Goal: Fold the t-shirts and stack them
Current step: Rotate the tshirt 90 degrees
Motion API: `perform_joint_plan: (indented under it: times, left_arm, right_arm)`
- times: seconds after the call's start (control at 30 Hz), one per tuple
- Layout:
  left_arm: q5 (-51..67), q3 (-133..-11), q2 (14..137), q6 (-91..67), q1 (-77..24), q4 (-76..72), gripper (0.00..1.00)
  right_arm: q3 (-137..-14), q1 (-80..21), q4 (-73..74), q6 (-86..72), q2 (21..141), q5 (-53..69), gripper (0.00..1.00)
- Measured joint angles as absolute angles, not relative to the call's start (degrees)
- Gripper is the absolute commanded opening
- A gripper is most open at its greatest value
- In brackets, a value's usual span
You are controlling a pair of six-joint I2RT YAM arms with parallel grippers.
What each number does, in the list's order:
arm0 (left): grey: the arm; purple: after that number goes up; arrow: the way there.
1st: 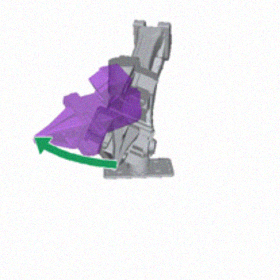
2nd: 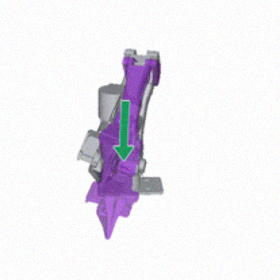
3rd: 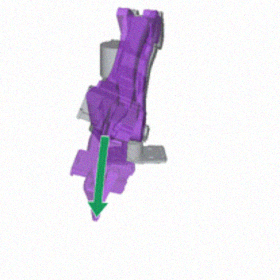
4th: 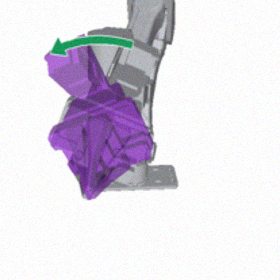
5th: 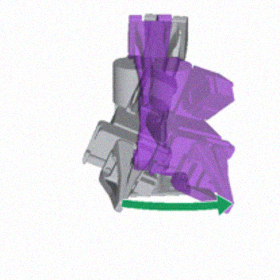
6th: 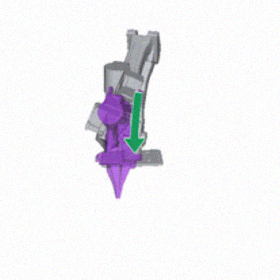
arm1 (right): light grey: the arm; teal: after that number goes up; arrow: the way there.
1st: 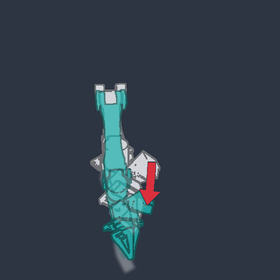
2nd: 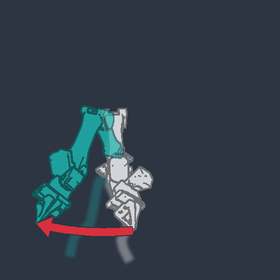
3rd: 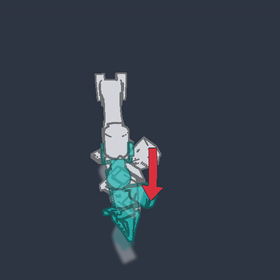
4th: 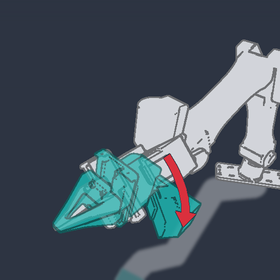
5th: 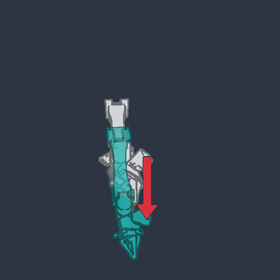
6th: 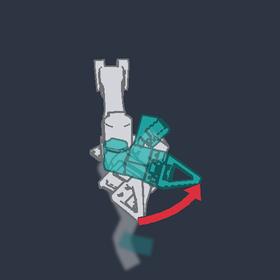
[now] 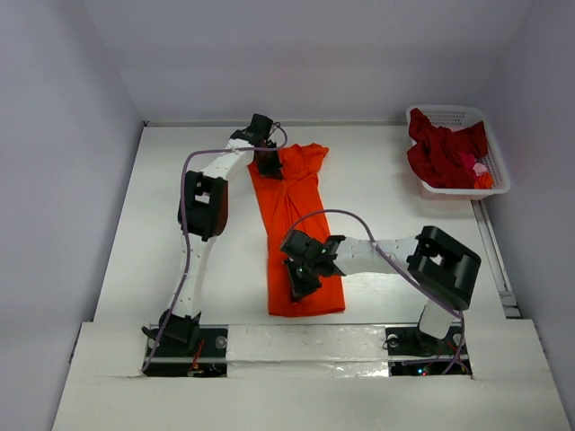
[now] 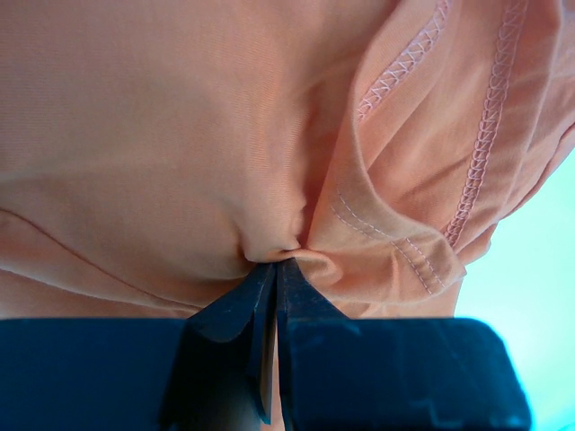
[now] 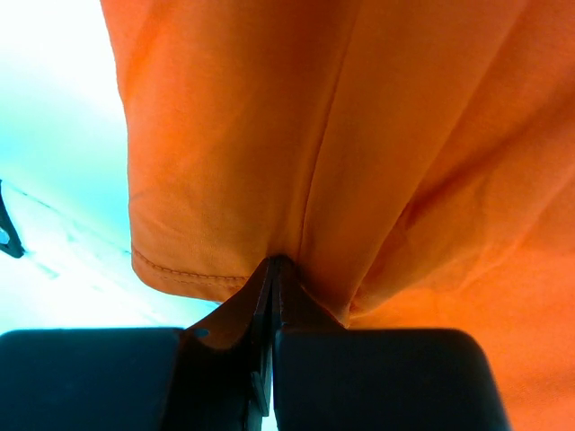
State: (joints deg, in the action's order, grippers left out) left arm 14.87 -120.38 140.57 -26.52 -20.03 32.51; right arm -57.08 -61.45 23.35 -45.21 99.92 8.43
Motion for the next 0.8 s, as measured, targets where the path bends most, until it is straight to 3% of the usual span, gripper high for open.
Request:
perform_joint_plan:
  times: [0.3, 0.8]
  left_arm:
    - [17.89, -125.14, 143.20, -26.30, -19.27, 36.01, 0.00]
    - [15.81, -121.75, 141.10, -27.03, -19.31, 33.82, 0.00]
  right_arm:
    - [-60.77, -63.90, 23.35, -43.64, 102.80, 8.97, 0.00]
    - [-62.02, -65.36, 24.49, -43.40, 103.15, 6.35, 0.00]
